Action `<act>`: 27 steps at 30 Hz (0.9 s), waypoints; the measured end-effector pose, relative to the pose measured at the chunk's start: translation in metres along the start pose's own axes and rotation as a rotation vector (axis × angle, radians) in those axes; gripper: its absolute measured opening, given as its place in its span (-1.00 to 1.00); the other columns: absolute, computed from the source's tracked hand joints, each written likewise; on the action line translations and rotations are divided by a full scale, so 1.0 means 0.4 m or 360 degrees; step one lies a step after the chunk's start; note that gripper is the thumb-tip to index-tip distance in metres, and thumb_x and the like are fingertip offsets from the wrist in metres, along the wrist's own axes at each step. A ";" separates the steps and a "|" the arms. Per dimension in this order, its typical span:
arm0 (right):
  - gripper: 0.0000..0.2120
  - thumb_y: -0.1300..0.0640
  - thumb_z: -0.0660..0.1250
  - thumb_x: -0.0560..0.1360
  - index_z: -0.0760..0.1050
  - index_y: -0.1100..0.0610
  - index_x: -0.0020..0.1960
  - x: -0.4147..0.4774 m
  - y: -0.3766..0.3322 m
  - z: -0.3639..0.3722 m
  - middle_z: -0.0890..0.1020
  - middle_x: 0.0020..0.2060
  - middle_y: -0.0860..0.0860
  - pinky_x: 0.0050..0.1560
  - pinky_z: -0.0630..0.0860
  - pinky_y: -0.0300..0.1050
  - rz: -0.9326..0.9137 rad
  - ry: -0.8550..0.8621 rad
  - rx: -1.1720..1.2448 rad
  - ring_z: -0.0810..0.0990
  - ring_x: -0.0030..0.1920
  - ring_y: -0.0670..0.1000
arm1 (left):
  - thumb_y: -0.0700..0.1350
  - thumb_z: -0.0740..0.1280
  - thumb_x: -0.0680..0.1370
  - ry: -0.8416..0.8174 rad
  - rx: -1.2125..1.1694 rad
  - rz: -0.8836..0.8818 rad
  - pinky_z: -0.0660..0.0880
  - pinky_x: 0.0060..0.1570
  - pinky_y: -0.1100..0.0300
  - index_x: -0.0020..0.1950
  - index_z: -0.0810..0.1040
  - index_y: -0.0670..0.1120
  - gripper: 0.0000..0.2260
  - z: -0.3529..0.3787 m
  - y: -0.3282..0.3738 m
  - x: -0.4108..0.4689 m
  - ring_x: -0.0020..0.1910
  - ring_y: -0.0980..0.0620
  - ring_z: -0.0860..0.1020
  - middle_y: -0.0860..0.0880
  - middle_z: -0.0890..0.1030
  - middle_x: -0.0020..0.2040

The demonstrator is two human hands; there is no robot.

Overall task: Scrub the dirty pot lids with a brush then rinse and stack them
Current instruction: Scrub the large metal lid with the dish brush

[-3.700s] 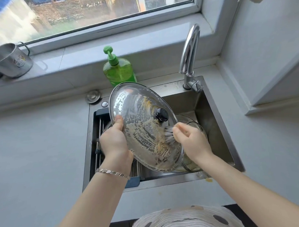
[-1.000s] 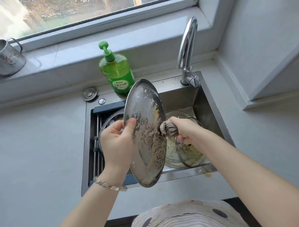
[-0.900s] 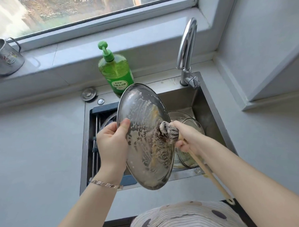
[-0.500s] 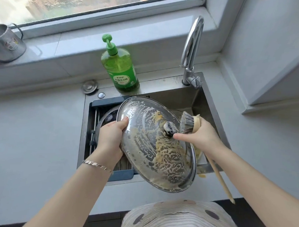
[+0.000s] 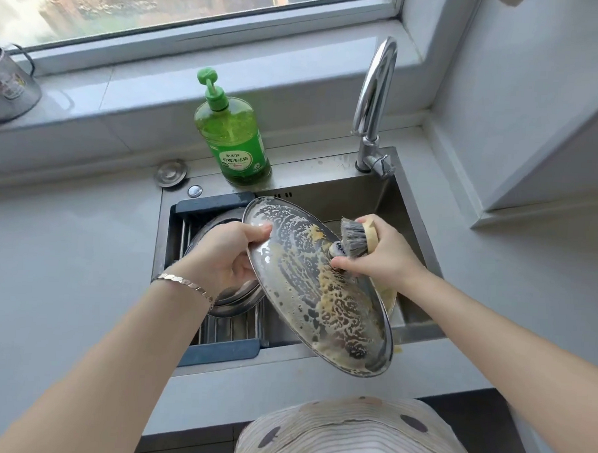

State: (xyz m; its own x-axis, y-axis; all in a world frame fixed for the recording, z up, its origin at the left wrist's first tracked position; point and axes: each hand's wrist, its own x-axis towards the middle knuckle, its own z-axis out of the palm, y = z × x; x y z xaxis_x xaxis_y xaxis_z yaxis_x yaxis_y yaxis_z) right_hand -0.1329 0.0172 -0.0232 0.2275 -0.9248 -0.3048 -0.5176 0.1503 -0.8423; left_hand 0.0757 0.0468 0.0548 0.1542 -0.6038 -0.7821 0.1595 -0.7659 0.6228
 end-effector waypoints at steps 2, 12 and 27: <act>-0.46 0.09 0.61 0.20 0.43 0.08 0.08 0.005 -0.003 -0.003 0.62 -0.19 -0.07 -0.13 0.63 -0.06 0.0043 -0.0074 0.0113 0.65 -0.15 0.02 | -0.21 0.26 0.58 -0.0018 0.0066 0.0009 0.29 -0.68 0.42 -0.21 0.47 -0.20 -0.83 0.000 0.009 -0.004 -0.63 0.11 0.42 -0.02 0.52 -0.56; -0.55 -0.10 0.48 0.24 0.40 0.09 -0.02 0.001 -0.021 0.009 0.60 -0.18 0.00 -0.10 0.54 -0.03 0.0147 0.0329 -0.0078 0.57 -0.12 0.03 | -0.20 0.32 0.54 0.0134 -0.0131 0.0306 0.54 -0.44 0.23 0.01 0.52 -0.21 -0.90 0.007 -0.002 0.009 -0.35 0.02 0.56 -0.10 0.60 -0.19; -0.42 -0.29 0.16 0.49 0.21 0.12 0.28 0.004 -0.038 0.050 0.46 0.00 -0.01 -0.05 0.37 -0.10 0.0415 0.0147 0.0111 0.49 -0.05 0.02 | 0.17 0.05 0.62 -0.0005 -0.1126 0.0224 0.37 0.30 -0.17 0.36 0.38 -0.11 -0.53 0.083 -0.149 0.003 0.24 -0.16 0.50 -0.18 0.51 0.30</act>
State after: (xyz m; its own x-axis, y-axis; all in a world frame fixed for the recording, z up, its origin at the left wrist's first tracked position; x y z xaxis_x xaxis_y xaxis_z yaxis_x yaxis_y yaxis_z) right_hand -0.1081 0.0205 -0.0196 0.0163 -0.8792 -0.4762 -0.4898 0.4082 -0.7704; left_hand 0.0339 0.0845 0.0160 0.2168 -0.6877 -0.6928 0.7318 -0.3552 0.5816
